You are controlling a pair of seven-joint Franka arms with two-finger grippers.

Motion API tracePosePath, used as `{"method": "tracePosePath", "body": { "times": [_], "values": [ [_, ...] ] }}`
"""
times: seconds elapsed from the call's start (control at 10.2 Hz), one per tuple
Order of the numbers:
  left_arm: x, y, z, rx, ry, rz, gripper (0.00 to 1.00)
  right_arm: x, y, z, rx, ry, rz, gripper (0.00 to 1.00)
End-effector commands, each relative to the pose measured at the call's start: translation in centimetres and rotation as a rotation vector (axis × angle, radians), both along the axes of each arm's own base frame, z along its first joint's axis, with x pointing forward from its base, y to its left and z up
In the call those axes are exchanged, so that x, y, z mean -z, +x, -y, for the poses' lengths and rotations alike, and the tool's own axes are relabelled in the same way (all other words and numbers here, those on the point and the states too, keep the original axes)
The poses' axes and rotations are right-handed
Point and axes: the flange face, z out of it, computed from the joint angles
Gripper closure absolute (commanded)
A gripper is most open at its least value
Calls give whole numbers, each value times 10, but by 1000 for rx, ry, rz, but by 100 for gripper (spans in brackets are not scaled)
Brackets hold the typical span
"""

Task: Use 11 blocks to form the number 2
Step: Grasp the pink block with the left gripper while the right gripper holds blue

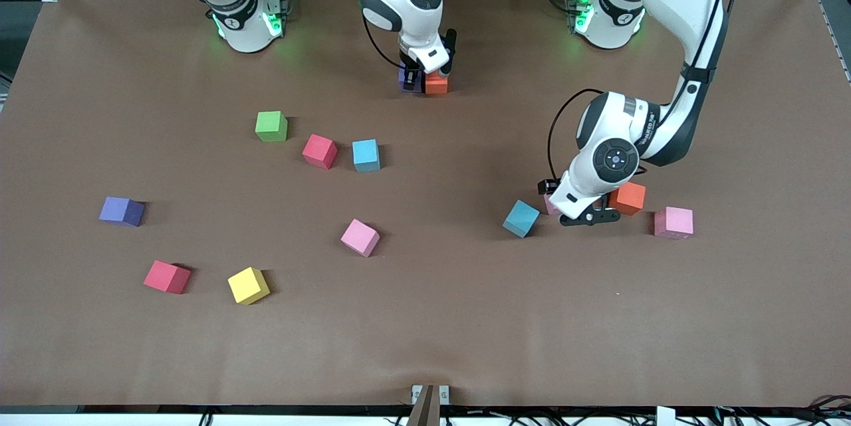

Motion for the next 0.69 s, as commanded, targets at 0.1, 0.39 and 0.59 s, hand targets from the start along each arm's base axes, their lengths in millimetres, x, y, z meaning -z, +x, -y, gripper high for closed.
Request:
{"method": "tracePosePath", "body": {
  "times": [0.1, 0.39, 0.59],
  "values": [
    [3, 7, 4, -5, -14, -6, 0, 3, -1, -9, -13, 1, -5, 54],
    [11, 9, 3, -48, -35, -24, 0, 3, 0, -10, -14, 3, -5, 52],
    [15, 9, 1, -55, -33, -29, 0, 7, -2, -12, -21, -2, -5, 51]
  ]
}}
